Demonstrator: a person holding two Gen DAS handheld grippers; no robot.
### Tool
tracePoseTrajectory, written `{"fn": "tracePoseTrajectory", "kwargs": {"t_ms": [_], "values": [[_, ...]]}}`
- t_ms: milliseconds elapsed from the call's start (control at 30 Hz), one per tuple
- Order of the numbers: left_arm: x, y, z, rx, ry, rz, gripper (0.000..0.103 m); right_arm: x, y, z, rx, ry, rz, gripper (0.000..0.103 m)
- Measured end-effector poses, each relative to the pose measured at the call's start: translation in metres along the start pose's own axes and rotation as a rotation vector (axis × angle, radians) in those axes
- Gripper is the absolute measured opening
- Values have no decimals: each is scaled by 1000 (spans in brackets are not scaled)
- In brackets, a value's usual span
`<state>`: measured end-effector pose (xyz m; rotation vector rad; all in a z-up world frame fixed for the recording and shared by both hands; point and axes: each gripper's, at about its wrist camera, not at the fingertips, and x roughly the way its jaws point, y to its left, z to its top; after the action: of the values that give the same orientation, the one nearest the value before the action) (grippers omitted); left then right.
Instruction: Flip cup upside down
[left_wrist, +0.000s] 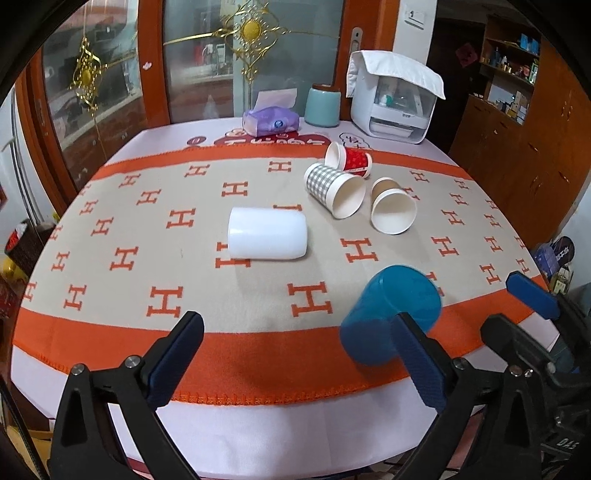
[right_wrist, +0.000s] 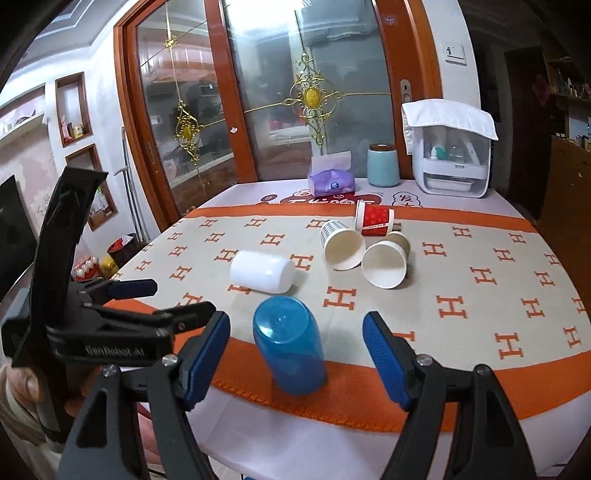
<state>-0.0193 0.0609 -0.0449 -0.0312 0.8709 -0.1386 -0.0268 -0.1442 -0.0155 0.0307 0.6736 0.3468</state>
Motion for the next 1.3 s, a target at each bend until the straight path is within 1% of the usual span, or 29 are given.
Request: {"fn": "tracePoseTrajectory", "kwargs": {"t_ms": [133,267,300,433,567,667,833,1067,1300], "values": [[-10,-9,8,7,6,32,101,-6,2,12,18,38,-13,75],[-19,-16,21,11,14,86,101,-8,1,25,41,71,-43,75],[-22,-17,24,12,11,85,101,-9,1,28,44,73,-52,75],[-33,-21,35,10,-15,82,102,-13,-2,40,55,62,-71,75],[-42,-27,48,6,-35,99,102,-17,-5,50,74,51,-63,75],[-48,-31,55,6,-54,96,102,-20,-8,57,86,36,-63,75],[-55,-37,65,9,-82,124,102,-21,-12,62,109,32,-55,75],[-58,-41,70,6,-99,145,102,-22,-16,66,119,38,-62,75],[-53,-41,71,-4,-92,165,102,-19,-16,67,114,48,-83,75]]}}
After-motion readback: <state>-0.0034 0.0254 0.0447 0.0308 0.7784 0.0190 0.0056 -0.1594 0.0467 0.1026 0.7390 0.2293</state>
